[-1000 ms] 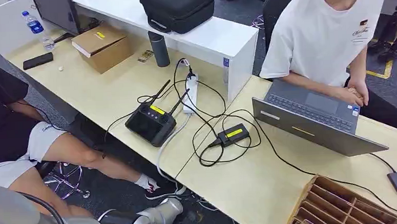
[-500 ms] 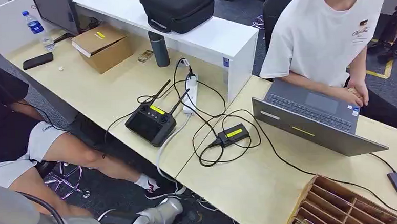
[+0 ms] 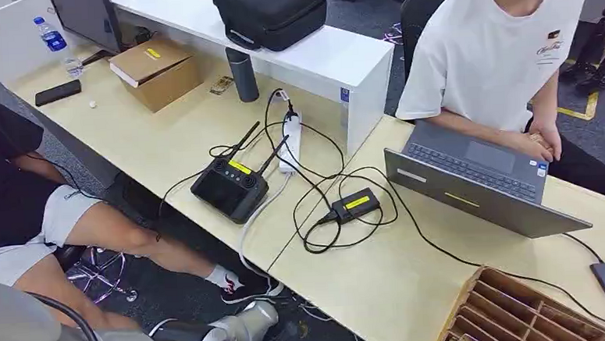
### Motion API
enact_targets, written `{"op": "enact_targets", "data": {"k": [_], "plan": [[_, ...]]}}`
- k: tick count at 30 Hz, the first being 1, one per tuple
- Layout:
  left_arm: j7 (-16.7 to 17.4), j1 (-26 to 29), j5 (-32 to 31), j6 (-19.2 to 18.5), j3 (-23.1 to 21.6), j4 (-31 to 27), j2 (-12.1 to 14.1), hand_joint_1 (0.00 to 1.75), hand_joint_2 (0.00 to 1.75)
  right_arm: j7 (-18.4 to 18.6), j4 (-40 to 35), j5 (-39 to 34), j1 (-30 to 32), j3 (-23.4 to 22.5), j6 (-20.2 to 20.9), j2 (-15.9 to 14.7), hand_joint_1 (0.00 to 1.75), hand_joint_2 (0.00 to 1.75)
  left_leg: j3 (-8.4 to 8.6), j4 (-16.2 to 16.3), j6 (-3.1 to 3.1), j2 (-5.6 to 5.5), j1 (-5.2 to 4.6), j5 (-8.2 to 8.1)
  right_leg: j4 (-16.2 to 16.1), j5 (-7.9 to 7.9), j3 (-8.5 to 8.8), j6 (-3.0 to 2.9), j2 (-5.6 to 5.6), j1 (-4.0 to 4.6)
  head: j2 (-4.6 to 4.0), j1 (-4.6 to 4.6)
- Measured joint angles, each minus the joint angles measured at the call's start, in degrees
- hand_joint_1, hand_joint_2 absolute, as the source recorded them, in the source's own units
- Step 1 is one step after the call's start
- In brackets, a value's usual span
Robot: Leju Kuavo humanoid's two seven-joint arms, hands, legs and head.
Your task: Pass the card to the sensor for recognition and then transmit it.
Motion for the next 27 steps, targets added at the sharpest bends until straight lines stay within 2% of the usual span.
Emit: {"op": "enact_targets", "data": {"k": [14,27], "plan": [[0.55,-0.25,-0.55,0.00,0.15,0.00,-0.24,0.00,1.75,-0.33,2.49,-1.79,-2.56,6.29,-0.11,0.00,0.00,1.75,0.01,0.00,0.00,0.00,0.00,0.00,0.00,0.00,0.00,0.00,0.00,0.00,0.00,0.00],[0.57,-0.37,-0.79,0.02,0.33,0.00,-0.55,0.00,1.75,-0.26,6.12,-2.25,-4.27,7.21,-0.57,-0.02,0.00,1.75,0.01,0.00,0.00,0.00,0.00,0.00,0.00,0.00,0.00,0.00,0.00,0.00,0.00,0.00]]}}
